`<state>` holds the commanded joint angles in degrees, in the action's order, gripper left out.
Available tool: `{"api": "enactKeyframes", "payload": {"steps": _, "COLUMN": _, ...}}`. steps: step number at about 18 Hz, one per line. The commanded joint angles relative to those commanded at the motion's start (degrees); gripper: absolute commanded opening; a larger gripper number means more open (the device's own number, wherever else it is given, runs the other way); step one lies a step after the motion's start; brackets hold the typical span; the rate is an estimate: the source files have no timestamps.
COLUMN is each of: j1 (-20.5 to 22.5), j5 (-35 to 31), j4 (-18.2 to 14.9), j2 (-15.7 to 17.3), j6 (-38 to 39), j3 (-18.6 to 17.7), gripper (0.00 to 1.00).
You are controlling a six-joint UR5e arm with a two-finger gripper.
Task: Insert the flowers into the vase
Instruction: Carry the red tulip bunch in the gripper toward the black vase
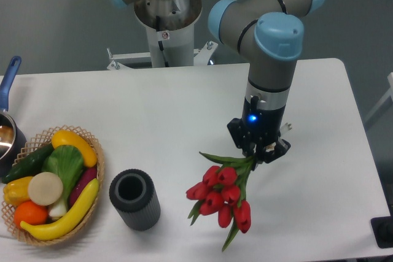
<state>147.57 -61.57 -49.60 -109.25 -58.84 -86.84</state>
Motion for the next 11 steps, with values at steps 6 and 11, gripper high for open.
{"api": "enactKeyframes", "payload": {"steps": 6, "j1": -0.35, "j5": 16.46, "j4": 2.49, "j2": -2.02, "j6": 9.53, "j3": 1.75, "gripper": 0.07}}
{"api": "enactKeyframes", "payload": {"steps": 11, "j1": 0.17, "j5": 29.45, "j4": 4.86, "j2": -2.11, "j6": 9.53, "j3": 0.53, "gripper": 0.07}}
